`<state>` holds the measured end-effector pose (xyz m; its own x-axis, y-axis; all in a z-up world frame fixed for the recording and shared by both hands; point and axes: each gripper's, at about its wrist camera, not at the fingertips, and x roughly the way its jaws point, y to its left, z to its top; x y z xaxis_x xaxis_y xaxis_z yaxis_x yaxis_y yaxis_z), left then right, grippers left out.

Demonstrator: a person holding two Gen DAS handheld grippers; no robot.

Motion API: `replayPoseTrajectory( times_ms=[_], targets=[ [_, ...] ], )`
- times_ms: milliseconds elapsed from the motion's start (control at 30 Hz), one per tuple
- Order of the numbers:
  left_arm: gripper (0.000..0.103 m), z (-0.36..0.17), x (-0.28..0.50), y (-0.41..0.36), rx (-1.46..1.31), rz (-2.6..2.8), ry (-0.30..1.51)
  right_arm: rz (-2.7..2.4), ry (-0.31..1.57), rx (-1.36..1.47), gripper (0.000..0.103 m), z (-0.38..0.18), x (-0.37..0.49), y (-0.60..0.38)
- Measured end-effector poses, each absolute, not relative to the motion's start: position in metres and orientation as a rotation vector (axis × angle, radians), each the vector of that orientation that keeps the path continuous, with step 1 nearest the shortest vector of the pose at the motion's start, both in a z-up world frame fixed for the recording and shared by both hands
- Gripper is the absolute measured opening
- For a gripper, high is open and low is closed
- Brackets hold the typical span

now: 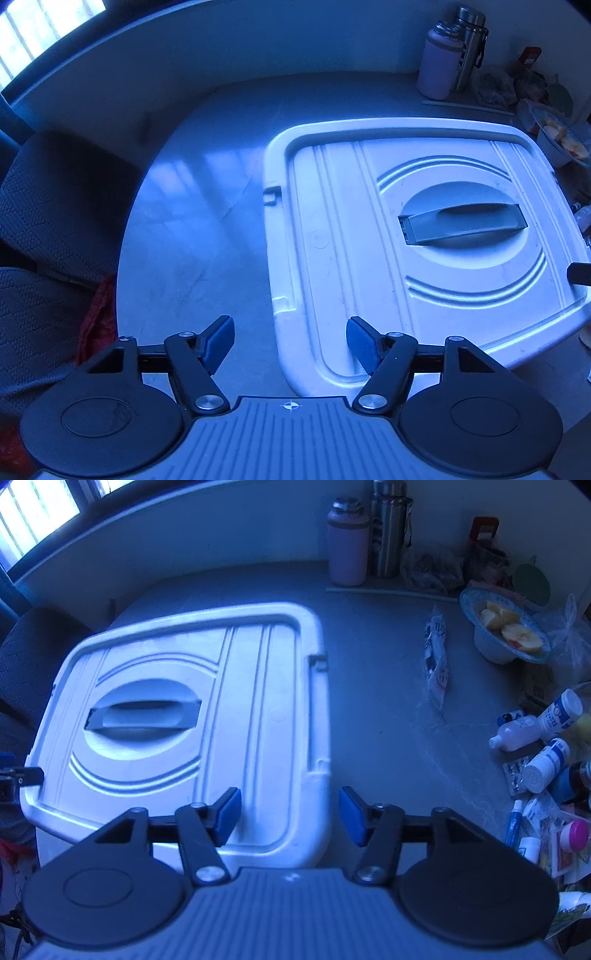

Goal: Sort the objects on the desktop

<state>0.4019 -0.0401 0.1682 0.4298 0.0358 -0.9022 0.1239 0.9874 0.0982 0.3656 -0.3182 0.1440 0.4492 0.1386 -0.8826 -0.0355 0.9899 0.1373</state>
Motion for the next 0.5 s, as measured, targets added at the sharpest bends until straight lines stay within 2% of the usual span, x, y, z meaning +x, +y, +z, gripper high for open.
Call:
replayPoseTrajectory(
  times_ms=[100,233,300,467,500],
  targets=[
    [0.074,0.167,0.401,-0.036,0.162,-0.078,1.11,0.093,1.1,0.085,0.061,0.145,0.366,-0.313],
    [0.085,0.165,0.403,-0.031,0.165,-0.081,1.103,0.078,1.101,0.088,0.062,0.144,0.365,-0.312],
    [0.086,0.164,0.403,-0.032,0.18,-0.081,1.093,0.071,1.099,0.084,0.063,0.144,0.365,-0.31],
    [0.087,0.163,0.405,-0.033,0.19,-0.067,1.059,0.078,1.104,0.085,0.076,0.141,0.366,-0.304],
    [0.088,0.163,0.406,-0.032,0.183,-0.062,1.054,0.078,1.11,0.085,0.076,0.139,0.366,-0.304]
  ],
)
